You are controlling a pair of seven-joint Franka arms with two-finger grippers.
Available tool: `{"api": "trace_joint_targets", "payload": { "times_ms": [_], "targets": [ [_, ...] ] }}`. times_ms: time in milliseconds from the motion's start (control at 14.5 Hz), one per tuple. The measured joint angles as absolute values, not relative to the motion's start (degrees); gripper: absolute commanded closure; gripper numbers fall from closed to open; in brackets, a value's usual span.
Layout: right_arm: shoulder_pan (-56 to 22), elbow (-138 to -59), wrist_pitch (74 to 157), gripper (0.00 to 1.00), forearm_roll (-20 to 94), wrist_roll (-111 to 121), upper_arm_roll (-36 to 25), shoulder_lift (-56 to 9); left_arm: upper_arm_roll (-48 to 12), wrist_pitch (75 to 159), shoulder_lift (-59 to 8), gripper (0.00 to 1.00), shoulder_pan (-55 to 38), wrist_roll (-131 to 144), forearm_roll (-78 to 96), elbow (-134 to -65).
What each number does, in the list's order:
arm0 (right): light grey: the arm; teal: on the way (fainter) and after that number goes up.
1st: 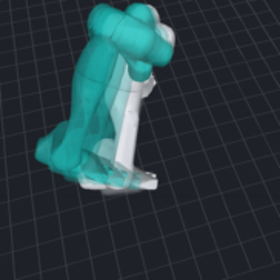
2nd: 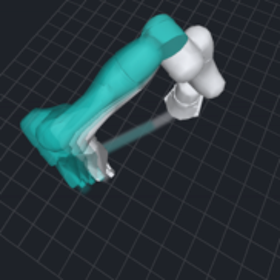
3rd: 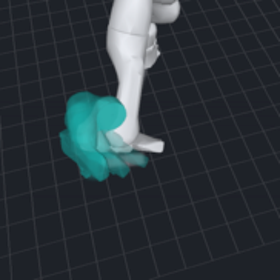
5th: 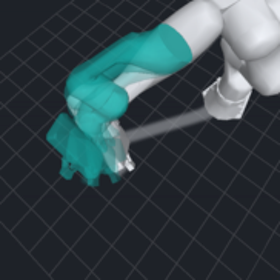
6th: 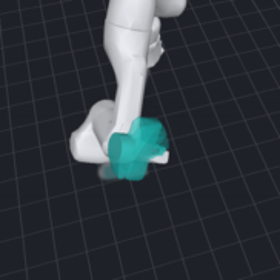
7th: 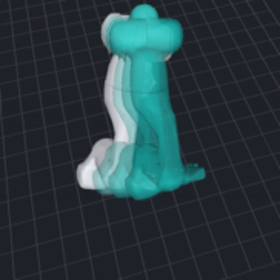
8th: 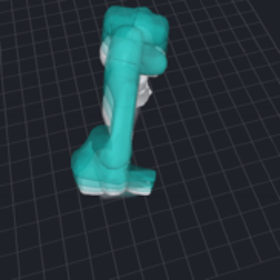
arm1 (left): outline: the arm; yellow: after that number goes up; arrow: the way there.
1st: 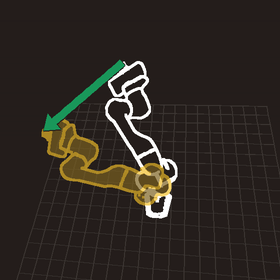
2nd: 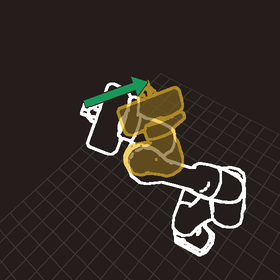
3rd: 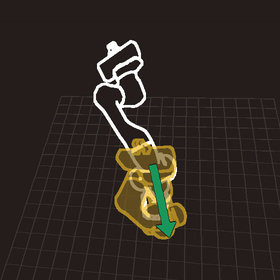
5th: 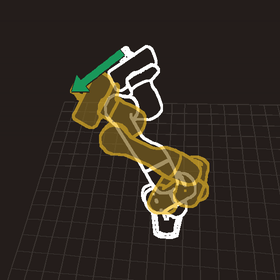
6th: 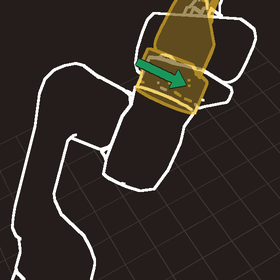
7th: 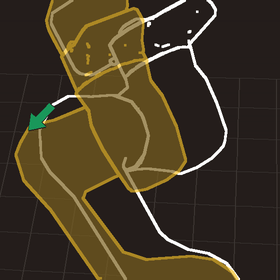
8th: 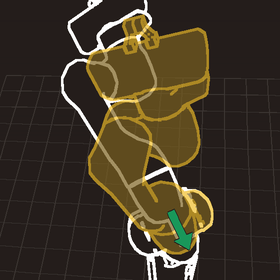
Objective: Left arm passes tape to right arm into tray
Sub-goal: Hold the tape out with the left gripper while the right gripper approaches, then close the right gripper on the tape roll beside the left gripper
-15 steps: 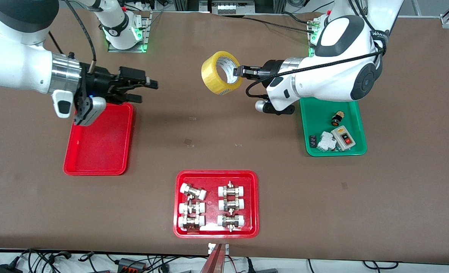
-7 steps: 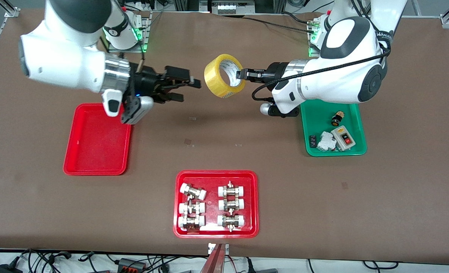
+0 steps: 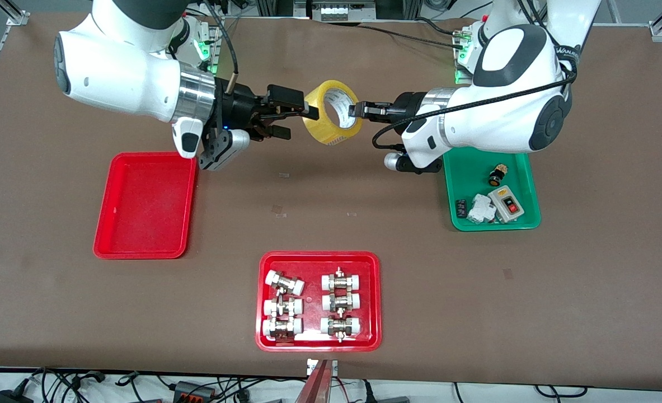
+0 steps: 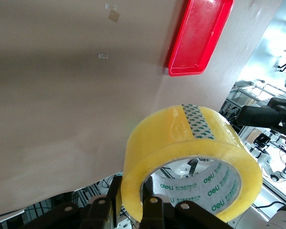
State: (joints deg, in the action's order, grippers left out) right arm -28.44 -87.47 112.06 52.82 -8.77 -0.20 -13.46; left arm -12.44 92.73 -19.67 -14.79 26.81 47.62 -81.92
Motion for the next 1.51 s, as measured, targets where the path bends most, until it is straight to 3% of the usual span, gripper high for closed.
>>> {"api": "trace_joint_targets", "payload": {
  "times_ms": [1101, 1376, 1514],
  "targets": [
    [-31.46, -87.47, 108.19, 0.00, 51.85, -12.91, -1.23, -14.12, -12.43, 92.73, -19.67, 1.00, -14.78, 26.81, 47.62, -81.84],
    [-31.46, -87.47, 108.03, 0.50, 51.85, -12.96, -1.24, -13.94, -12.42, 92.73, -19.67, 1.00, -14.77, 26.81, 47.62, -81.84],
    [-31.46, -87.27, 107.86, 0.59, 51.96, -13.03, -1.23, -13.93, -12.42, 92.70, -19.70, 1.00, -14.78, 26.81, 47.62, -81.88]
  ]
}}
